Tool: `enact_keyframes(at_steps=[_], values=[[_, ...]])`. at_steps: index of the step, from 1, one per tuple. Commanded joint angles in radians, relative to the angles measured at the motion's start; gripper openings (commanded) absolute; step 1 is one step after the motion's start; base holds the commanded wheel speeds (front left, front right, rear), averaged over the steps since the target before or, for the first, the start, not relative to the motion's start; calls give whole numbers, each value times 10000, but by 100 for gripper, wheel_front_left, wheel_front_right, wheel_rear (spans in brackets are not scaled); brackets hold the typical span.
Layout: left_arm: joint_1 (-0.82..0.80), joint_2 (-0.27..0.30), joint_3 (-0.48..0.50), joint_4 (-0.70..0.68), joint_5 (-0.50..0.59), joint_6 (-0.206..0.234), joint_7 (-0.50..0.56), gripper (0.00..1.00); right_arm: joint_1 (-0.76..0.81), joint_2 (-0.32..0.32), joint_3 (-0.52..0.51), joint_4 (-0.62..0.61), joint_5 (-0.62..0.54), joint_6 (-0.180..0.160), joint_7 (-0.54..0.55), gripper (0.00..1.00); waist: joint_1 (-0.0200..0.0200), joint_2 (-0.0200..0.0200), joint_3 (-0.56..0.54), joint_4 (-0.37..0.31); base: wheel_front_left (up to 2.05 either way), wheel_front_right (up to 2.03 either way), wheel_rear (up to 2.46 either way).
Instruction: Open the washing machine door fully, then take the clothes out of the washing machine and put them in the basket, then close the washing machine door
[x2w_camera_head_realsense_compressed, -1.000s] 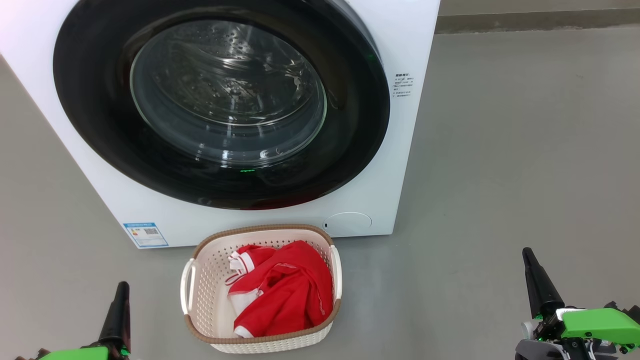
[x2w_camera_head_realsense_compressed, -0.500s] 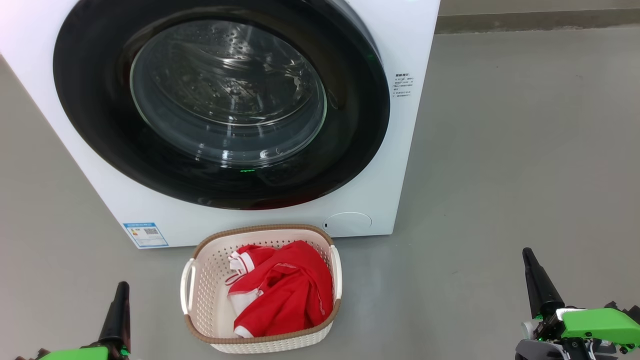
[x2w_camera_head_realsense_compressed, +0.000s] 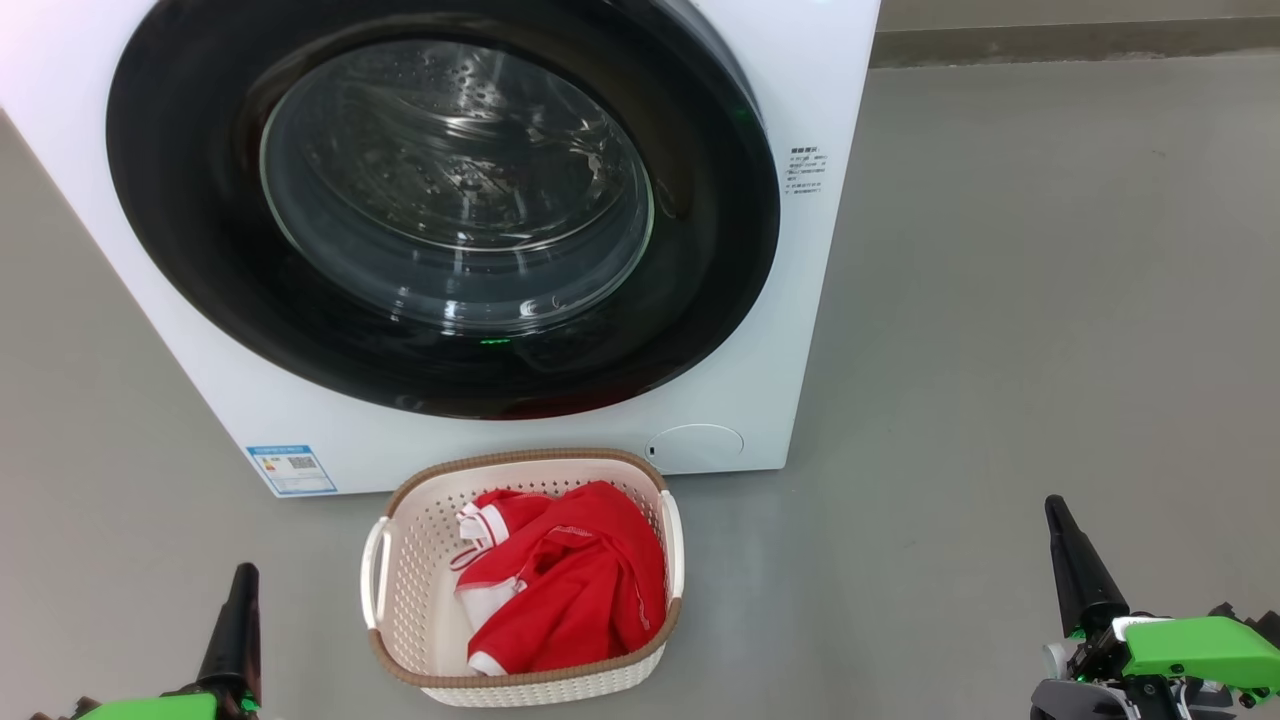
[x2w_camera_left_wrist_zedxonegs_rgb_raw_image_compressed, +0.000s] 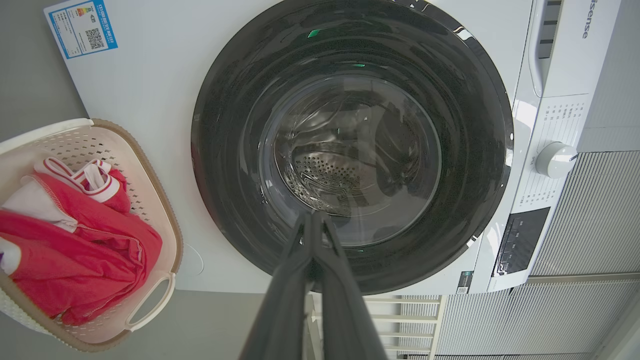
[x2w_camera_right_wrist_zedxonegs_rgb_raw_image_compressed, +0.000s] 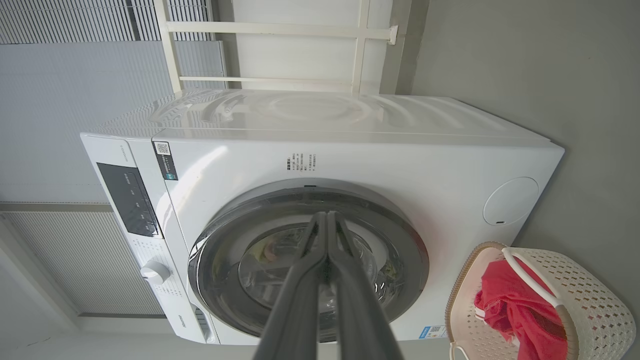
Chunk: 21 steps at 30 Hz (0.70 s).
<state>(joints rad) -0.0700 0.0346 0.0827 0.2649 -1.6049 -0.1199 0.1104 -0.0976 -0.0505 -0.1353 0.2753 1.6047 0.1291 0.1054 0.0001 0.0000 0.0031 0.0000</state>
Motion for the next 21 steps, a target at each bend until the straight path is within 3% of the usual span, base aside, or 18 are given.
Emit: enact_keyframes(at_steps=[1, 21], values=[[-381, 156, 319, -196, -31, -107, 35, 0, -103, -12, 226, -306, 48, 16, 70, 0, -1, 0, 0, 0, 0, 0, 0], [-381, 156, 316, -196, -33, -107, 33, 0, -103, -8, 219, -305, 43, 16, 75, 0, -1, 0, 0, 0, 0, 0, 0]])
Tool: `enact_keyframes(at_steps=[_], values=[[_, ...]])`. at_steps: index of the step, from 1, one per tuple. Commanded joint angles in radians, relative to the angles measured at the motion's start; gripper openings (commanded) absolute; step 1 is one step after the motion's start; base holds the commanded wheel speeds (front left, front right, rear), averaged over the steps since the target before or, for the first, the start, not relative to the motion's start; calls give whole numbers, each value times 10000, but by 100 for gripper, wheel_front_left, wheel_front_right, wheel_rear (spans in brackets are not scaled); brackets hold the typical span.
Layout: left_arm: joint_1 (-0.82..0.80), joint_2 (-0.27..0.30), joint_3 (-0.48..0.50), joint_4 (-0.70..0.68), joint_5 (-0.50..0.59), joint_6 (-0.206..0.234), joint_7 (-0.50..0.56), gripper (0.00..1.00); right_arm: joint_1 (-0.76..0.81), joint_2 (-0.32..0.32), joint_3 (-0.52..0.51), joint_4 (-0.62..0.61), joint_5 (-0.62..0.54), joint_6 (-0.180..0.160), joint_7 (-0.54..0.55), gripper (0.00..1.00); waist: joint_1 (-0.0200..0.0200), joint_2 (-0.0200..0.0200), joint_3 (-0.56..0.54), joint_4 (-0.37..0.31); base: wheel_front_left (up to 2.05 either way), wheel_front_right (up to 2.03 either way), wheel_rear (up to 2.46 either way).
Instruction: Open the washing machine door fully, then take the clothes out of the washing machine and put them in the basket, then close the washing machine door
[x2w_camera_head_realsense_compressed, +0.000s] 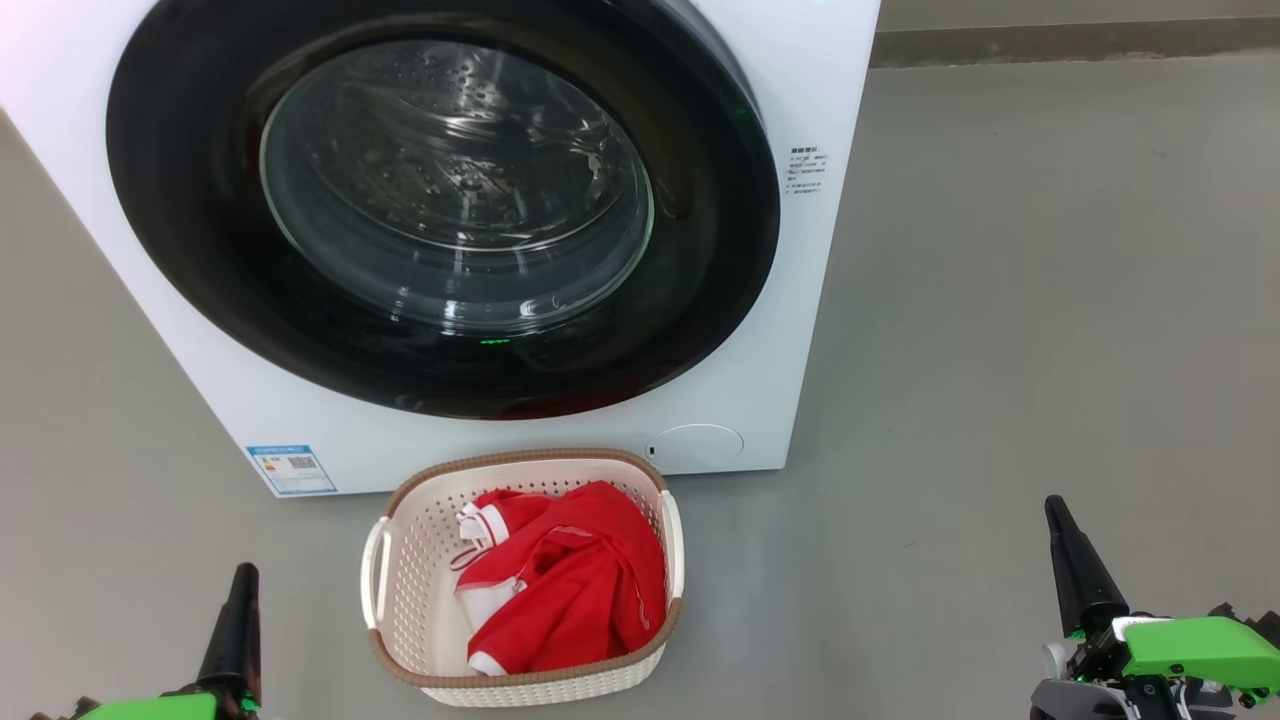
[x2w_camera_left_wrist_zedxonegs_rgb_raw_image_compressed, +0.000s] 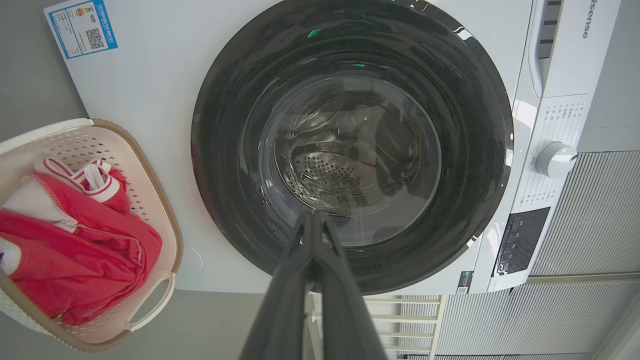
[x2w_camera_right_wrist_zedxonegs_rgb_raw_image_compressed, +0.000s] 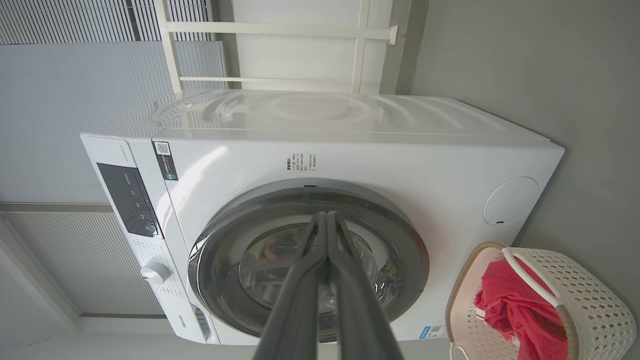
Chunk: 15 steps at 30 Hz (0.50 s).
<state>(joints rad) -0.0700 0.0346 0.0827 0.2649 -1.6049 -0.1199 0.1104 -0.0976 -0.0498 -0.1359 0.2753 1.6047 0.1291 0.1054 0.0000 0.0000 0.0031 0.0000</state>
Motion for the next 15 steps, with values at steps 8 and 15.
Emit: enact_keyframes(at_steps=[8, 15], values=[[-381, 156, 315, -197, -34, -107, 32, 0, -103, -14, 223, -305, 41, 16, 76, 0, 0, 0, 0, 0, 0, 0, 0], [-381, 156, 314, -197, -34, -107, 32, 0, -104, -13, 222, -305, 40, 16, 78, 0, 0, 0, 0, 0, 0, 0, 0]])
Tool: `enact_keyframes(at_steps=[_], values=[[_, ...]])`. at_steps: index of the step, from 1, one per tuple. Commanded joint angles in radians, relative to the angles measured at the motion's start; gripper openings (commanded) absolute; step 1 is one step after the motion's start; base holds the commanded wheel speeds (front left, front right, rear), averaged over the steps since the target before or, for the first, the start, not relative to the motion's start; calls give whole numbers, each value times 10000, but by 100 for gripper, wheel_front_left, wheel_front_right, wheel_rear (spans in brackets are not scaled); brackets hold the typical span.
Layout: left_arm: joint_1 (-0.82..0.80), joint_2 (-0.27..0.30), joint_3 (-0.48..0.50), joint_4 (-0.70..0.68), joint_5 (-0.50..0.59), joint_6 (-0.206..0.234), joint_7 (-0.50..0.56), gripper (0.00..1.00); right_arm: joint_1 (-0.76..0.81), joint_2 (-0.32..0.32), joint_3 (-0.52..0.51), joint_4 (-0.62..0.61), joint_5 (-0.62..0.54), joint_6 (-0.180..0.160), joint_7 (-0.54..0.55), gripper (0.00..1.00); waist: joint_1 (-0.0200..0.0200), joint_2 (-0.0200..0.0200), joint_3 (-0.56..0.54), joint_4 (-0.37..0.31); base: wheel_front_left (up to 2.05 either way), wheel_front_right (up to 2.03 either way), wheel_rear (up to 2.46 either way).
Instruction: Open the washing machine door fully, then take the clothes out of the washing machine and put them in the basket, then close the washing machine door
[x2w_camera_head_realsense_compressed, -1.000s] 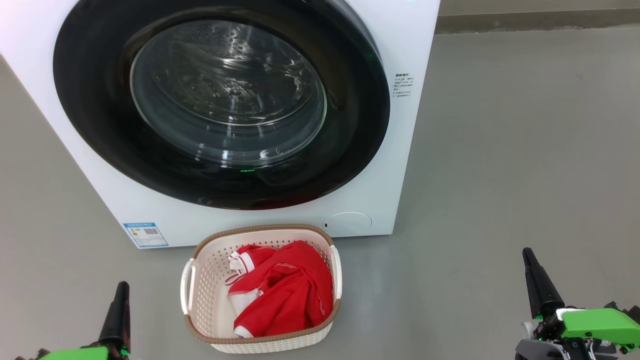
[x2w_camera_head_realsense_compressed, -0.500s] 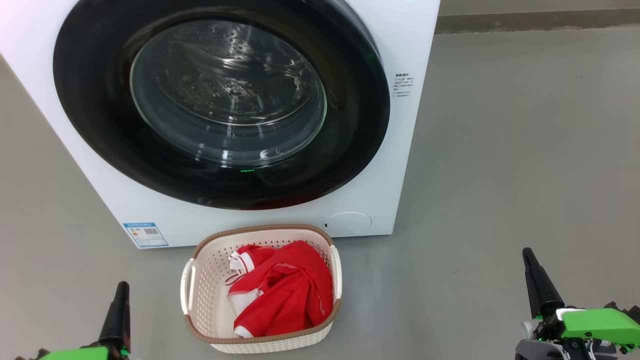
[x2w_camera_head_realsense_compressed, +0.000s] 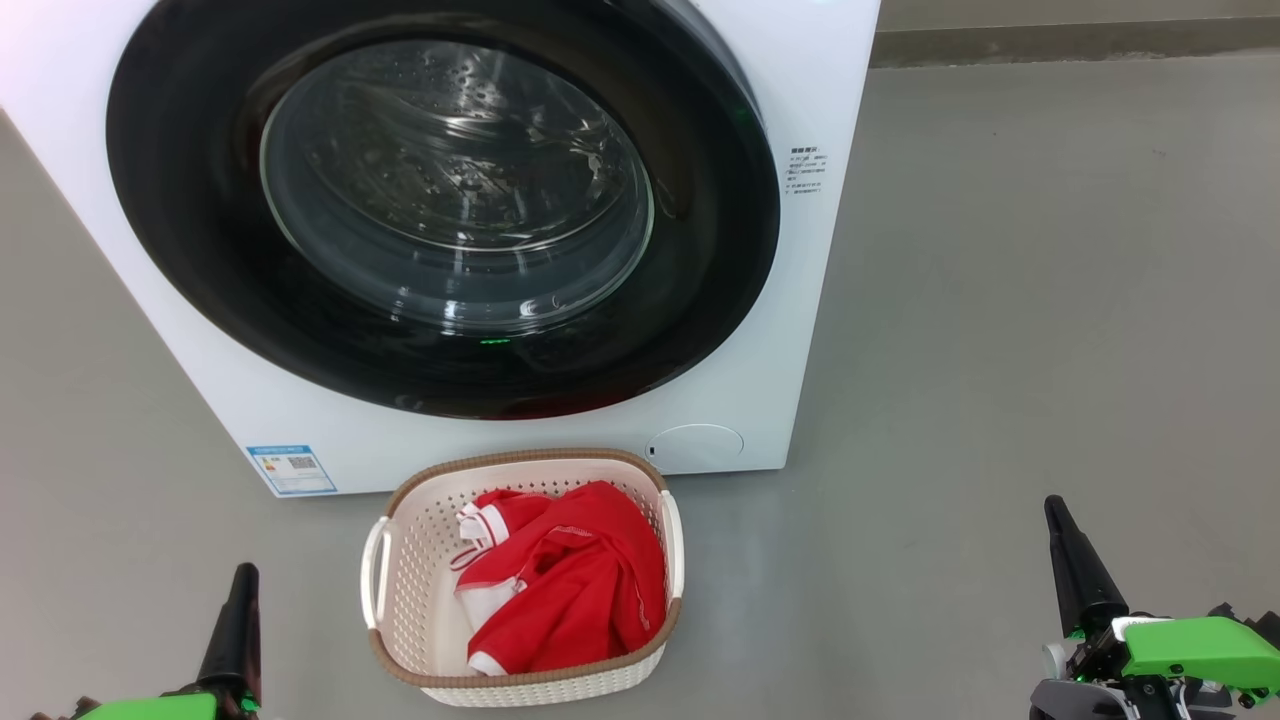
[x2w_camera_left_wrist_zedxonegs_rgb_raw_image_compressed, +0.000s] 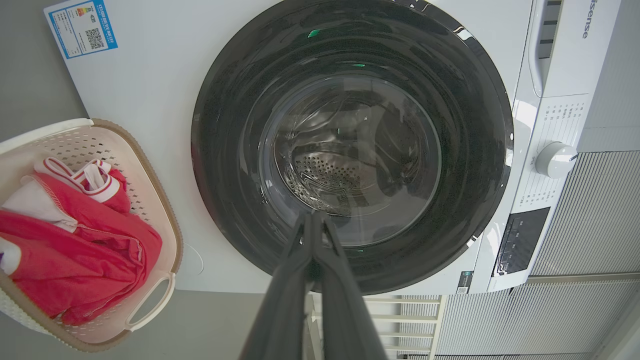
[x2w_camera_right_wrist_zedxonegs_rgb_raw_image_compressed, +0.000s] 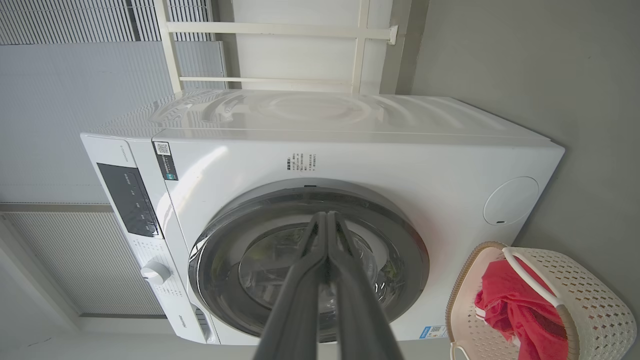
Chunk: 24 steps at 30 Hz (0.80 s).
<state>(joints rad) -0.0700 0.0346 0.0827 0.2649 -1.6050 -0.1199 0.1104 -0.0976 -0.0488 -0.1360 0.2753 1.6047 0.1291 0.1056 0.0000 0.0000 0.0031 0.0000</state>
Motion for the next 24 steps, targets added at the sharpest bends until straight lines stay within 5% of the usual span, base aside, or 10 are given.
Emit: enact_keyframes(at_steps=[1, 24], values=[[-381, 156, 314, -197, -33, -107, 32, 0, -104, -23, 223, -305, 40, 16, 76, 0, 0, 0, 0, 0, 0, 0, 0], [-380, 156, 313, -197, -34, -107, 31, 0, -104, -20, 219, -305, 36, 16, 79, 0, 0, 0, 0, 0, 0, 0, 0]])
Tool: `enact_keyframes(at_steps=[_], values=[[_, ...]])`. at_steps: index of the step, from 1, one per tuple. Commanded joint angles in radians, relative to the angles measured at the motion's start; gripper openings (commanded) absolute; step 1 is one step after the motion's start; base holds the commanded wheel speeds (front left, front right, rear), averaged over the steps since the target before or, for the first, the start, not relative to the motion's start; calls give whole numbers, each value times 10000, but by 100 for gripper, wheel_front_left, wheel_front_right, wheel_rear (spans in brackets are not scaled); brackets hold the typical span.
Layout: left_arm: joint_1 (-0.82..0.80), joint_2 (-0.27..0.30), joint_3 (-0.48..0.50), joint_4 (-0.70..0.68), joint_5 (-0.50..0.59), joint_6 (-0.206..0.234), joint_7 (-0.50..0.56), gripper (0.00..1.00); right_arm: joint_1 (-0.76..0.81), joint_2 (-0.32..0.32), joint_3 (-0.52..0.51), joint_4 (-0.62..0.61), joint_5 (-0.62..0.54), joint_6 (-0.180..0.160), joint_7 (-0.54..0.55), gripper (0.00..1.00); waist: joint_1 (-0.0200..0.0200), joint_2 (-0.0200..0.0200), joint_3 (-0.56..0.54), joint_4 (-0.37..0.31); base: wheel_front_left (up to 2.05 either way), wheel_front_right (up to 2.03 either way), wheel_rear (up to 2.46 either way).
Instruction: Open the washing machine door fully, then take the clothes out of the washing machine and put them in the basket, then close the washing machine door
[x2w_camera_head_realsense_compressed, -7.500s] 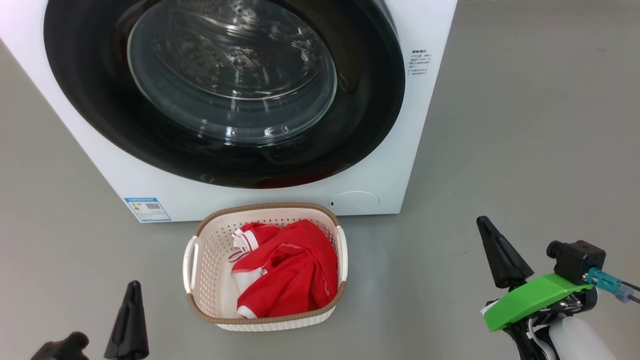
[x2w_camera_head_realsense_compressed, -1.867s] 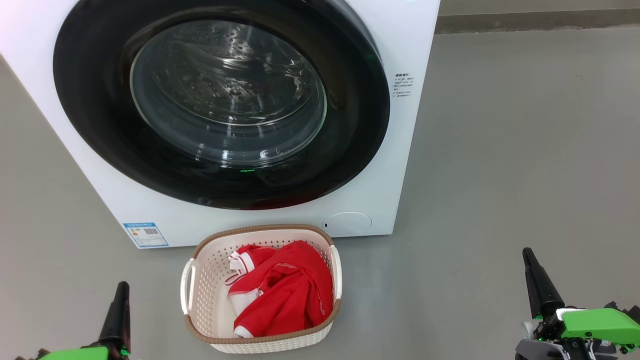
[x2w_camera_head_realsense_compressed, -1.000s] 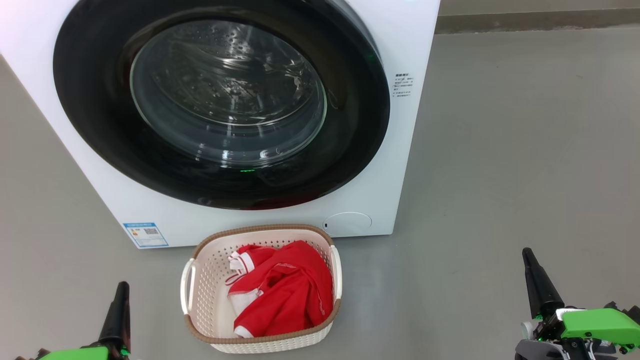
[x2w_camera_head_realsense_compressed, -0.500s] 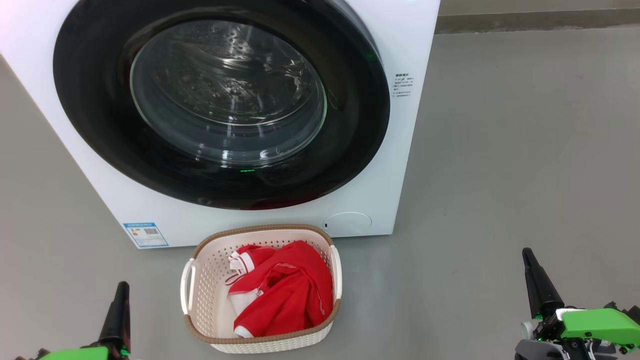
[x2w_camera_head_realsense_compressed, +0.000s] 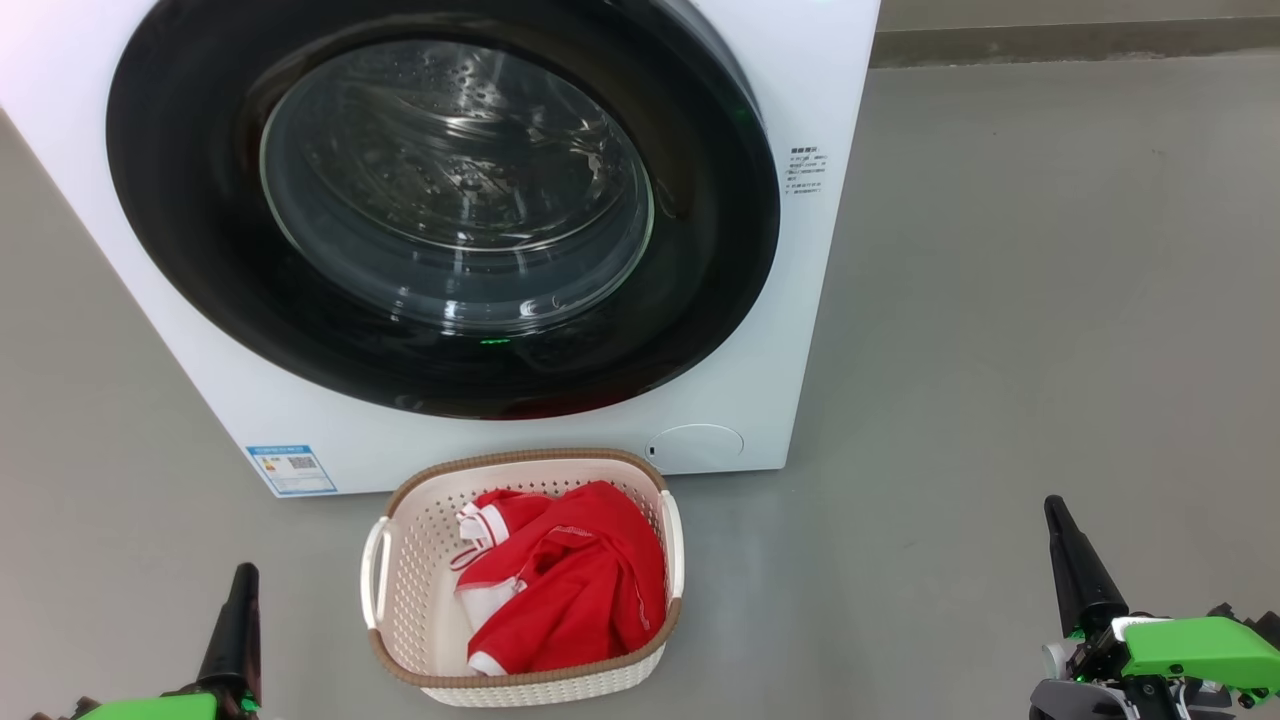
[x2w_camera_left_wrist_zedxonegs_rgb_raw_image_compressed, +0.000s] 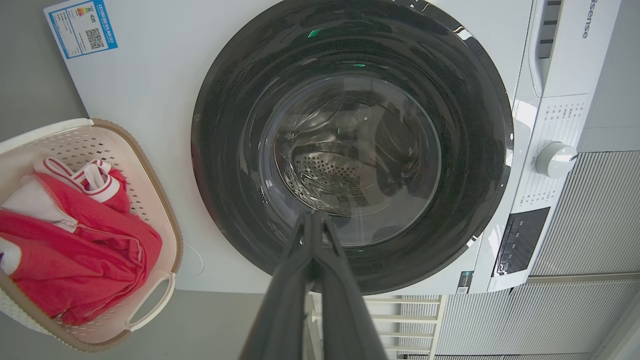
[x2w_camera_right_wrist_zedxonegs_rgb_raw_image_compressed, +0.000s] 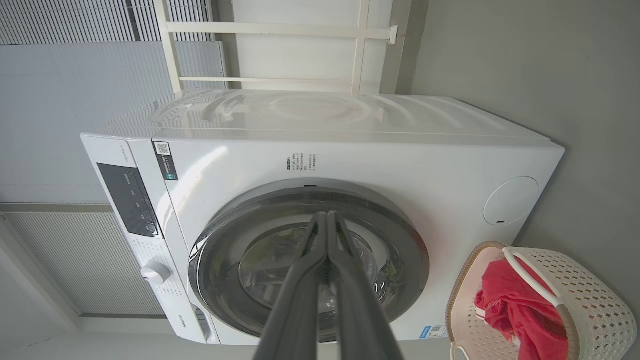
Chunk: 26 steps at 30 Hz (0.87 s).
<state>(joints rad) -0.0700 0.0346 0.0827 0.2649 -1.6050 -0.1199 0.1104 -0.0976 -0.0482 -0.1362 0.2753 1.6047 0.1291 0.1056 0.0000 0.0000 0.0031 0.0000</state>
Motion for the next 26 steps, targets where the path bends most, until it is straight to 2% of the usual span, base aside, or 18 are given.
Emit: enact_keyframes(at_steps=[1, 26], values=[[-380, 156, 313, -197, -34, -107, 30, 0, -104, -26, 221, -305, 36, 16, 79, 0, 0, 0, 0, 0, 0, 0, 0], [-380, 156, 312, -198, -35, -107, 30, 0, -104, -24, 218, -305, 34, 16, 81, 0, 0, 0, 0, 0, 0, 0, 0]])
